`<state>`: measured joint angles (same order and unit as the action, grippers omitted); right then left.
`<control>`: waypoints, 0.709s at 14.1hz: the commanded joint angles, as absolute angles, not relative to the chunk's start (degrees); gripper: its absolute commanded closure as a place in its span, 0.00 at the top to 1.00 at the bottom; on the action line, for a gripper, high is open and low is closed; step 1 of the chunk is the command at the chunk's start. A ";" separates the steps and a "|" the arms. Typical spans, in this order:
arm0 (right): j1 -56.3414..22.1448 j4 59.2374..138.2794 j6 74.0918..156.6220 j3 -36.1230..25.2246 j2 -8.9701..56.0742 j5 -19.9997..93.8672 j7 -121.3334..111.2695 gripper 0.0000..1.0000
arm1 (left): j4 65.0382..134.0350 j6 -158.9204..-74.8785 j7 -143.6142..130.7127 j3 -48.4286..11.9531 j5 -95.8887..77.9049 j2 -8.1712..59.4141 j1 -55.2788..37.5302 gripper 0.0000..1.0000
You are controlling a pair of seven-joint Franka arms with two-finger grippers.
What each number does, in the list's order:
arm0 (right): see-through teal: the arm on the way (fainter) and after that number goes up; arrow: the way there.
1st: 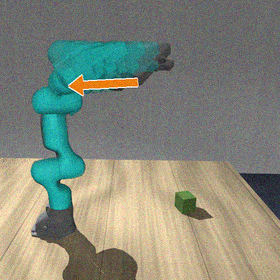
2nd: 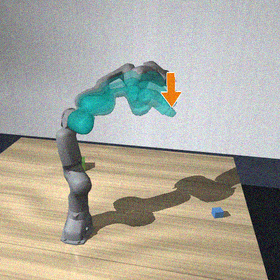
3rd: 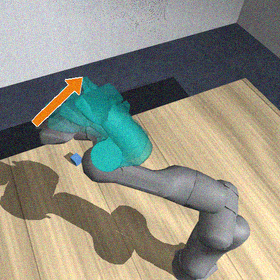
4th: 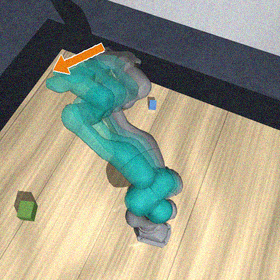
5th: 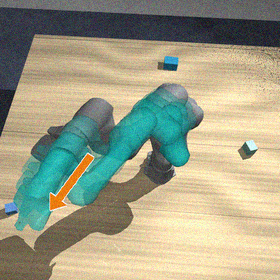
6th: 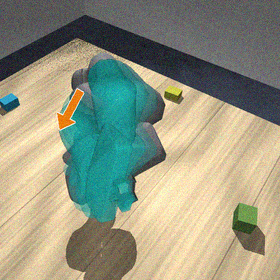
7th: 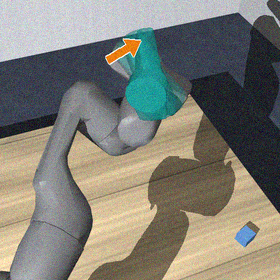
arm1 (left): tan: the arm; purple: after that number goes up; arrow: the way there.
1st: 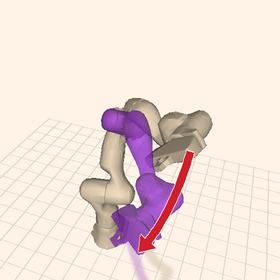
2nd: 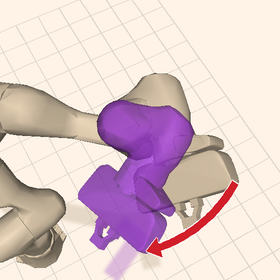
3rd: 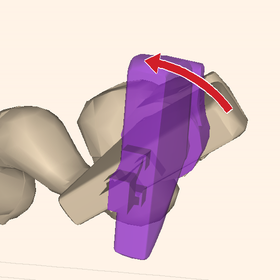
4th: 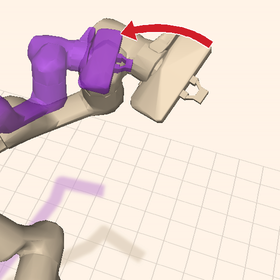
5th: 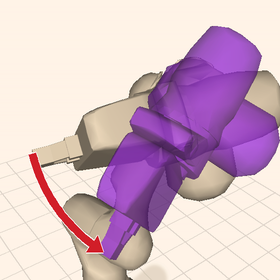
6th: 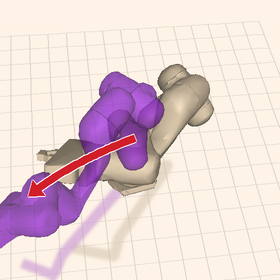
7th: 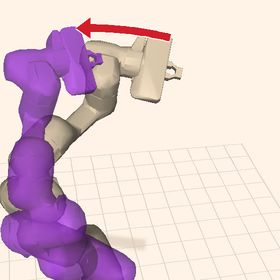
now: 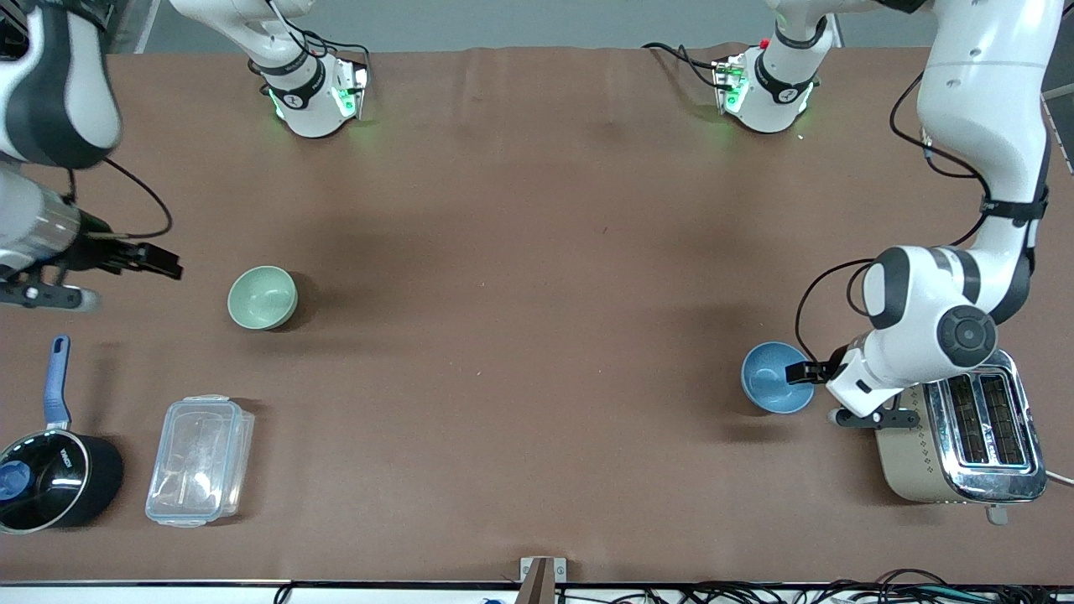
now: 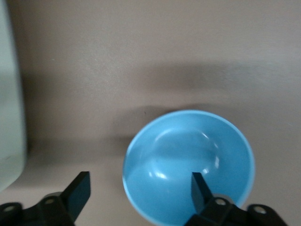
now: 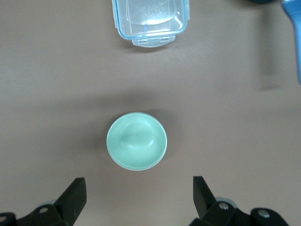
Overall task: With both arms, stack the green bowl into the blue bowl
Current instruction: 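Grip the blue bowl with the left gripper while the right gripper grips the green bowl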
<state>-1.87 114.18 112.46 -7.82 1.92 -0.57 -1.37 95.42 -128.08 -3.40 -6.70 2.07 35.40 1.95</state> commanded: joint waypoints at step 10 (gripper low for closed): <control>-0.88 134.12 150.55 -10.63 14.94 -1.32 -8.44 1.00 | 95.19 -128.77 -5.26 -8.60 2.55 35.87 1.76 0.00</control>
<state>-1.52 132.83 148.39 -10.89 14.17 -0.63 -7.96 94.85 -130.11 -3.46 -7.25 2.06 37.56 2.15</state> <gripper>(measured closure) 0.000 0.952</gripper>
